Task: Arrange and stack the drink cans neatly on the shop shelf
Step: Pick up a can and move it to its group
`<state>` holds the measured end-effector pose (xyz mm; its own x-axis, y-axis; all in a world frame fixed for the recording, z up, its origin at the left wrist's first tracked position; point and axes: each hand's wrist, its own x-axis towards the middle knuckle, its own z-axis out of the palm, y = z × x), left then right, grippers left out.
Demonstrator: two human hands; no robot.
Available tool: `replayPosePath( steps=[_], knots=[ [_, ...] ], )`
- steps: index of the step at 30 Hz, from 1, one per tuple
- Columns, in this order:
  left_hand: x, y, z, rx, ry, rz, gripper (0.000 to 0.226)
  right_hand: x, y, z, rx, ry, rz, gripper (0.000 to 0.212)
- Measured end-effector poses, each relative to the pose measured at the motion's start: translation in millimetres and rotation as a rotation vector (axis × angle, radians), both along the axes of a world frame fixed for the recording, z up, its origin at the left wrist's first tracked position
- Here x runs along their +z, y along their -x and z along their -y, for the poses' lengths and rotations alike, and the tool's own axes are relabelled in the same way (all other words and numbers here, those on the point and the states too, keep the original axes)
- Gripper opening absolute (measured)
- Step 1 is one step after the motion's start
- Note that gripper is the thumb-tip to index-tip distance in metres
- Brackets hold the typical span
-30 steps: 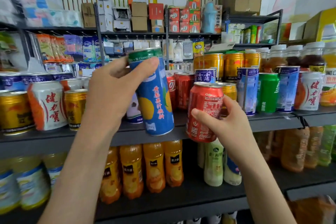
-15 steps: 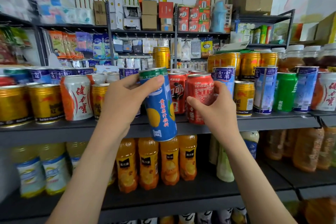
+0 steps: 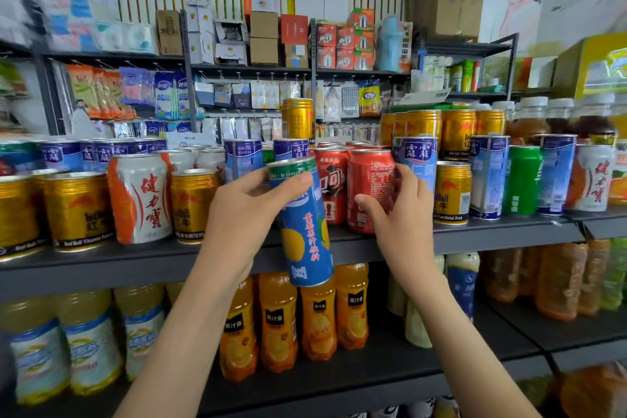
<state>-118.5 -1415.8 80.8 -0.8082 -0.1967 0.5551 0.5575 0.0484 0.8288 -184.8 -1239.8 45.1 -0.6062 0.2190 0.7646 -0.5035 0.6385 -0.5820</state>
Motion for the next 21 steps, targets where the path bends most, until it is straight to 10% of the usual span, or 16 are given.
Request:
replayPosePath(
  steps=[13, 21],
  knots=[
    [-13.9, -2.9, 5.7, -0.126, 0.018, 0.086, 0.014, 1.4, -6.2, -0.4, -0.042, -0.05, -0.036, 0.053],
    [-36.0, -35.2, 8.8, -0.092, 0.014, 0.131, 0.02, -16.0, -87.3, 28.5, 0.634, -0.145, 0.325, 0.055]
  ],
)
